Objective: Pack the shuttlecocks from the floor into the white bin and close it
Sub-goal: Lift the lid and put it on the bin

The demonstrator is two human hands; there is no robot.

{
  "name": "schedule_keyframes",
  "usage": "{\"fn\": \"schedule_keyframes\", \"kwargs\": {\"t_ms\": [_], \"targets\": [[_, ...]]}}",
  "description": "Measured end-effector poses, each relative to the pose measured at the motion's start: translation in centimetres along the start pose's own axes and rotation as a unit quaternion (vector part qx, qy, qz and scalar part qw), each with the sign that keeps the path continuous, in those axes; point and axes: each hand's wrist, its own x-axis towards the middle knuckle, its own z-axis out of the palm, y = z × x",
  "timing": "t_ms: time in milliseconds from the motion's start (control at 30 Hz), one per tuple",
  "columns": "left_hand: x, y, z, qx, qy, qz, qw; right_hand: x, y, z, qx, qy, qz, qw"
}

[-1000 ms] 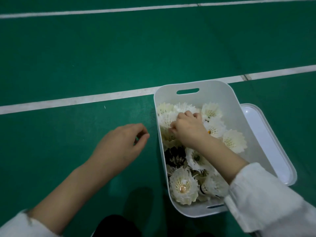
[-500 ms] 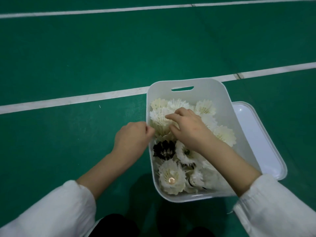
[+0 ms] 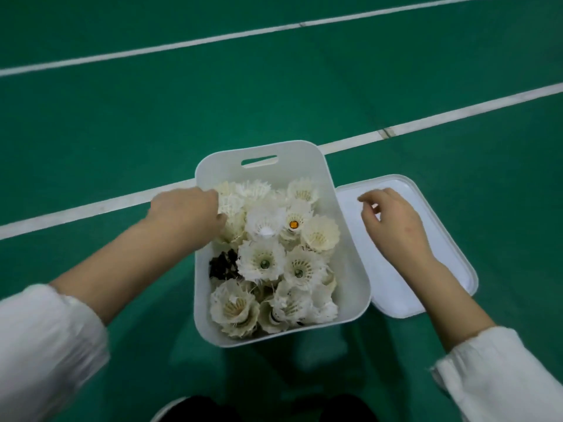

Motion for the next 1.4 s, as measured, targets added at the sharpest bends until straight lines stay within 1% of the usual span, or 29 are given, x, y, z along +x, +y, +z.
{"fn": "schedule_keyframes", "kwargs": {"t_ms": [33,100,167,200,267,333,433,533,600,633,700,767,800,867,900,967,1033,1100,1133,1200,1233,1300,1333,1400], "targets": [[0.6,1.4,-1.6,0.016,0.021,0.032,0.999,-0.3,1.6,0.4,-0.005,-0.003,0.028,1.0],[1.8,4.7,-4.0,-0.006,0.059,0.123,0.991,-1.4,4.6,1.7,-0.021,-0.034,0.077,0.996],[2.8,8.2,-5.4,-0.063,0.046,0.21,0.975,-2.6,7.1,3.7,-0.041,-0.081,0.11,0.99],[3.2,9.8,-5.7,-0.082,0.026,0.228,0.97,-3.2,8.1,4.8,-0.06,-0.108,0.122,0.985],[3.8,12.8,-5.7,-0.089,0.005,0.226,0.97,-4.1,9.6,7.1,-0.104,-0.157,0.147,0.971],[4.2,15.2,-4.9,-0.081,0.004,0.2,0.976,-4.7,10.6,9.0,-0.157,-0.197,0.149,0.956],[3.9,17.3,-2.5,-0.091,0.009,0.165,0.982,-5.2,11.4,10.6,-0.239,-0.217,0.074,0.944],[2.8,17.8,-0.3,-0.138,0.047,0.138,0.98,-5.2,11.3,11.1,-0.284,-0.225,-0.005,0.932],[2.3,17.6,0.6,-0.18,0.073,0.128,0.973,-4.6,10.9,10.8,-0.311,-0.231,-0.018,0.922],[2.2,17.5,1.0,-0.203,0.082,0.13,0.967,-4.1,10.5,10.4,-0.307,-0.219,-0.012,0.926],[2.1,17.2,1.6,-0.239,0.085,0.135,0.958,-2.9,9.0,8.3,-0.271,-0.185,0.009,0.945],[2.1,16.9,1.8,-0.265,0.077,0.131,0.952,-1.3,7.2,5.7,-0.257,-0.13,0.009,0.958],[2.1,16.8,1.7,-0.273,0.072,0.128,0.951,-0.3,6.4,4.3,-0.23,-0.118,0.015,0.966],[2.3,16.7,1.1,-0.298,0.062,0.12,0.945,1.7,4.8,0.8,-0.168,-0.033,0.03,0.985],[2.4,16.6,0.8,-0.322,0.055,0.116,0.938,2.6,3.8,-1.4,-0.127,-0.001,0.051,0.991],[2.8,16.4,-0.1,-0.383,0.044,0.099,0.918,3.9,1.8,-5.7,-0.039,0.062,0.069,0.995],[3.3,15.8,-1.5,-0.431,0.043,0.067,0.899,4.1,-0.1,-9.5,0.006,0.114,0.05,0.992],[3.7,14.8,-3.3,-0.483,0.046,0.029,0.874,3.6,-2.3,-12.2,0.073,0.172,0.019,0.982],[3.9,14.1,-4.3,-0.519,0.052,0.014,0.853,3.4,-3.5,-13.1,0.117,0.202,-0.008,0.972],[4.0,12.6,-6.2,-0.581,0.084,-0.013,0.809,3.0,-5.6,-13.9,0.222,0.239,-0.051,0.944],[4.0,11.8,-7.0,-0.602,0.107,-0.025,0.791,3.1,-6.1,-14.0,0.283,0.251,-0.059,0.924],[3.9,10.0,-7.8,-0.635,0.154,-0.056,0.755,3.4,-6.9,-13.6,0.406,0.232,-0.044,0.883],[3.8,8.8,-7.8,-0.652,0.173,-0.079,0.734,3.4,-7.1,-13.1,0.457,0.202,-0.028,0.866],[3.4,6.2,-7.1,-0.677,0.206,-0.136,0.693,3.1,-7.0,-11.8,0.518,0.139,-0.01,0.844]]}}
